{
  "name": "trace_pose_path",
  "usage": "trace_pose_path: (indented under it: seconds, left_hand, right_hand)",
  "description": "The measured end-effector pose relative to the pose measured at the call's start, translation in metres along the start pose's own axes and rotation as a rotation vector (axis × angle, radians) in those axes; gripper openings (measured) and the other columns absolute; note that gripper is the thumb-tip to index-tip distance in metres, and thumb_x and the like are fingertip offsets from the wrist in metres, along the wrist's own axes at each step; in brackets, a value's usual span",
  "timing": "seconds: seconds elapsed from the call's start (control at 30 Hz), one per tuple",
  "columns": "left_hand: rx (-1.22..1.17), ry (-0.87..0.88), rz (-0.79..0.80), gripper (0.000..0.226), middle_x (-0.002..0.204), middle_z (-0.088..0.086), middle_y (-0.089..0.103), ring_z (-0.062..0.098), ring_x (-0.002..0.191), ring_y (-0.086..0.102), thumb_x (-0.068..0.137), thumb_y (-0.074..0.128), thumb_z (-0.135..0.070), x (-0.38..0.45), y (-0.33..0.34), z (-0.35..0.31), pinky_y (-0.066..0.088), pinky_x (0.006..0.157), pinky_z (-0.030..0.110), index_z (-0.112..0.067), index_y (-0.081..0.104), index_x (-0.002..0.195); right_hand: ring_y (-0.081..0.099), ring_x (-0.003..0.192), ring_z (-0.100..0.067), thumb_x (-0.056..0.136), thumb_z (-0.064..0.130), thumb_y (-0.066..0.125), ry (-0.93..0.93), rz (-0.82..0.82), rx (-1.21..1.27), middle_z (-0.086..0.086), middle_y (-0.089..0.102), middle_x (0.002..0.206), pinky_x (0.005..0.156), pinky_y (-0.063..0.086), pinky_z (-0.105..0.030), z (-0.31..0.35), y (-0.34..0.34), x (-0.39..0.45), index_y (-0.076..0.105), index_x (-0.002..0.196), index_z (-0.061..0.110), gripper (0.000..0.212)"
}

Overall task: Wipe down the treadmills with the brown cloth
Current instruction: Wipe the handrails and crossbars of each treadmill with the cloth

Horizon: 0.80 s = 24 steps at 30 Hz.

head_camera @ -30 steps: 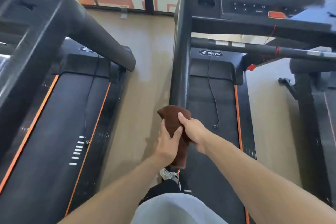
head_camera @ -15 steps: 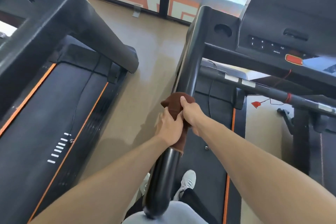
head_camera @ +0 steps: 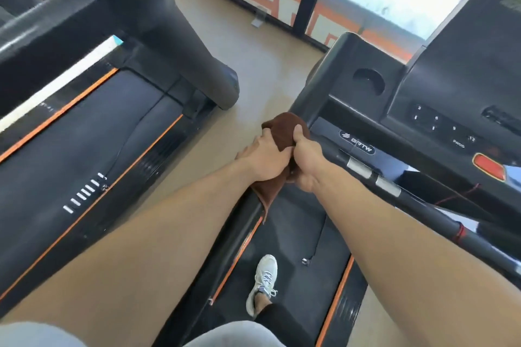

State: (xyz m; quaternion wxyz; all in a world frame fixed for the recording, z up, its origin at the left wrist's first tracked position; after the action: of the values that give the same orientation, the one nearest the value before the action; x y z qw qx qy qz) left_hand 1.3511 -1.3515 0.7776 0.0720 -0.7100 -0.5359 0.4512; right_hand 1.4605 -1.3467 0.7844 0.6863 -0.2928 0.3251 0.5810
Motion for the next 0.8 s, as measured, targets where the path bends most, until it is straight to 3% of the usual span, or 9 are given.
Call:
trace_pose_path:
  seconds: [0.13,0.27,0.43,0.47,0.5,0.57,0.6,0.7,0.8]
  left_hand:
    - [-0.072,-0.020,0.008,0.098,0.143,0.010,0.055,0.034,0.127,0.056,0.076,0.054,-0.072,0.004,0.001,-0.006,0.045,0.108,0.048,-0.018,0.029,0.154]
    - [-0.068,-0.030,-0.064,0.103,0.141,0.008,0.058,0.033,0.125,0.057,0.070,0.042,-0.080,-0.001,0.008,-0.001,0.046,0.106,0.050,-0.022,0.030,0.155]
    - [0.056,-0.022,-0.116,0.082,0.144,0.010,0.053,0.036,0.130,0.053,0.089,0.042,-0.069,-0.031,0.010,0.009,0.044,0.107,0.051,-0.018,0.033,0.153]
    - [0.077,-0.021,-0.116,0.080,0.147,0.011,0.050,0.037,0.131,0.052,0.092,0.041,-0.066,-0.036,0.011,0.017,0.043,0.108,0.052,-0.018,0.031,0.155]
    - [0.082,-0.017,-0.116,0.080,0.149,0.011,0.049,0.037,0.132,0.051,0.092,0.040,-0.066,-0.045,0.011,0.024,0.042,0.108,0.053,-0.019,0.029,0.156]
    - [0.067,-0.019,-0.117,0.081,0.148,0.009,0.050,0.039,0.131,0.052,0.089,0.035,-0.073,-0.065,0.012,0.042,0.042,0.107,0.055,-0.024,0.031,0.154]
    - [0.066,-0.025,-0.125,0.079,0.148,0.010,0.050,0.040,0.132,0.051,0.091,0.034,-0.072,-0.078,0.013,0.053,0.041,0.108,0.055,-0.022,0.033,0.152]
    - [0.126,-0.062,-0.094,0.067,0.147,0.015,0.049,0.041,0.130,0.050,0.100,0.036,-0.060,-0.120,0.016,0.073,0.041,0.106,0.049,-0.012,0.037,0.147]
    - [0.225,-0.032,-0.059,0.057,0.140,0.018,0.052,0.040,0.127,0.052,0.104,0.041,-0.045,-0.169,0.012,0.094,0.042,0.102,0.045,-0.010,0.034,0.148]
  right_hand:
    - [0.067,0.085,-0.029,0.108,0.055,0.037,0.021,0.053,-0.009,-0.006,0.071,0.092,0.075,0.055,-0.050,0.002,-0.007,0.003,0.061,0.094,0.021,0.044]
    - [0.068,0.093,-0.032,0.107,0.056,0.039,-0.011,0.057,-0.027,-0.008,0.071,0.102,0.091,0.056,-0.057,0.002,-0.005,-0.002,0.061,0.100,0.020,0.043]
    - [0.070,0.095,-0.030,0.104,0.050,0.051,-0.105,0.007,-0.057,-0.009,0.072,0.106,0.088,0.060,-0.050,-0.013,0.000,-0.017,0.063,0.105,0.015,0.037]
    - [0.070,0.096,-0.028,0.100,0.050,0.057,-0.139,0.005,-0.053,-0.009,0.071,0.109,0.089,0.060,-0.048,-0.021,0.002,-0.020,0.063,0.113,0.014,0.039]
    - [0.070,0.101,-0.028,0.092,0.055,0.063,-0.157,0.001,-0.069,-0.010,0.070,0.116,0.090,0.060,-0.048,-0.031,0.005,-0.018,0.058,0.128,0.014,0.055]
    - [0.064,0.116,-0.032,0.070,0.061,0.067,-0.201,-0.046,-0.131,-0.012,0.060,0.139,0.098,0.056,-0.050,-0.052,0.013,-0.005,0.031,0.155,0.015,0.103]
    - [0.059,0.124,-0.033,0.068,0.059,0.067,-0.246,-0.063,-0.171,-0.011,0.052,0.148,0.104,0.053,-0.050,-0.064,0.018,-0.004,0.017,0.159,0.015,0.113]
    - [0.040,0.143,-0.035,0.085,0.048,0.070,-0.310,-0.119,-0.323,-0.006,0.026,0.166,0.117,0.039,-0.051,-0.083,0.036,-0.059,-0.003,0.162,0.020,0.110]
    - [0.013,0.157,-0.026,0.102,0.031,0.063,-0.410,-0.162,-0.491,-0.007,-0.005,0.173,0.121,0.022,-0.037,-0.116,0.052,-0.102,-0.011,0.163,0.013,0.098]
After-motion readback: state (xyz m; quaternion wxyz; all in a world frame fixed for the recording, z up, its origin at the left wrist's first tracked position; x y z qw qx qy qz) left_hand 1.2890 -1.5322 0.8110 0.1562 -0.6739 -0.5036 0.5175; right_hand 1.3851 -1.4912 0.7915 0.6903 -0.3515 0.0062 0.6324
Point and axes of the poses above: each hand's wrist, its own x-axis towards the middle knuckle, its own y-axis out of the palm, z = x × y, the point moved 1 cm from there along x, towards the middle knuckle
